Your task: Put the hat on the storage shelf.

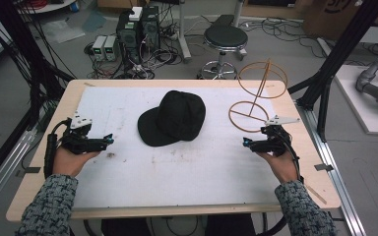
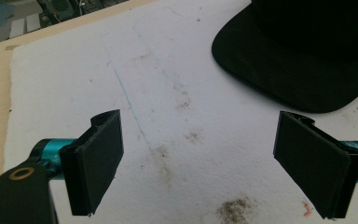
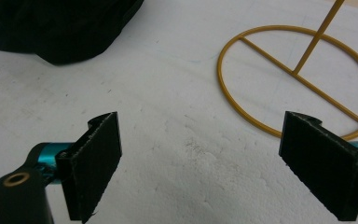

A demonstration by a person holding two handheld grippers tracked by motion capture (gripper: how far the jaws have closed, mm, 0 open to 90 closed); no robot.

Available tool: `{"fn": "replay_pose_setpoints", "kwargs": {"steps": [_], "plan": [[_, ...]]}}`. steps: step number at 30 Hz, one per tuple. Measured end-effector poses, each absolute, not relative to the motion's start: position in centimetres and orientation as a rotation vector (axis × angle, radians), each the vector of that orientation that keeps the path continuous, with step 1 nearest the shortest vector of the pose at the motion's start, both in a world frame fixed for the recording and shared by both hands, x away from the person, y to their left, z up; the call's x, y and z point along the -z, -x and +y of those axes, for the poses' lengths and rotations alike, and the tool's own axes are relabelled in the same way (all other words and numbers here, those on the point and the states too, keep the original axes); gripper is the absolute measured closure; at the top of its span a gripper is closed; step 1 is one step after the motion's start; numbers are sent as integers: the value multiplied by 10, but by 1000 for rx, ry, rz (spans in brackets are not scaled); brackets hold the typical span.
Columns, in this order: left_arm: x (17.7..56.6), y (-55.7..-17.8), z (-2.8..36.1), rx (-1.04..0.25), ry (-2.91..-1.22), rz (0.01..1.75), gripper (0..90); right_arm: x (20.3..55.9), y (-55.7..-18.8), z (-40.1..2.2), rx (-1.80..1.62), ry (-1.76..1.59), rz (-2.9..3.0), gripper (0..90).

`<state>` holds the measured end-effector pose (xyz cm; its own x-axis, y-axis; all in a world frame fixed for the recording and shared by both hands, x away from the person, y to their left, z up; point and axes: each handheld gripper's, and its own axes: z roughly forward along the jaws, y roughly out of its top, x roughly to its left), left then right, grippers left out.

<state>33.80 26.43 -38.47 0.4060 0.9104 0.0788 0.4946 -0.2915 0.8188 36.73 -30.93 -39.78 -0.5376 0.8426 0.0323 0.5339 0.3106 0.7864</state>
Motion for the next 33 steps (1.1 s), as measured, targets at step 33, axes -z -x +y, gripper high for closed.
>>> {"fn": "replay_pose_setpoints", "kwargs": {"steps": [33], "plan": [[387,-344,264,-710,-1928,1187,172,399,-379,-302,-1127,-1177,2229,130]]}}
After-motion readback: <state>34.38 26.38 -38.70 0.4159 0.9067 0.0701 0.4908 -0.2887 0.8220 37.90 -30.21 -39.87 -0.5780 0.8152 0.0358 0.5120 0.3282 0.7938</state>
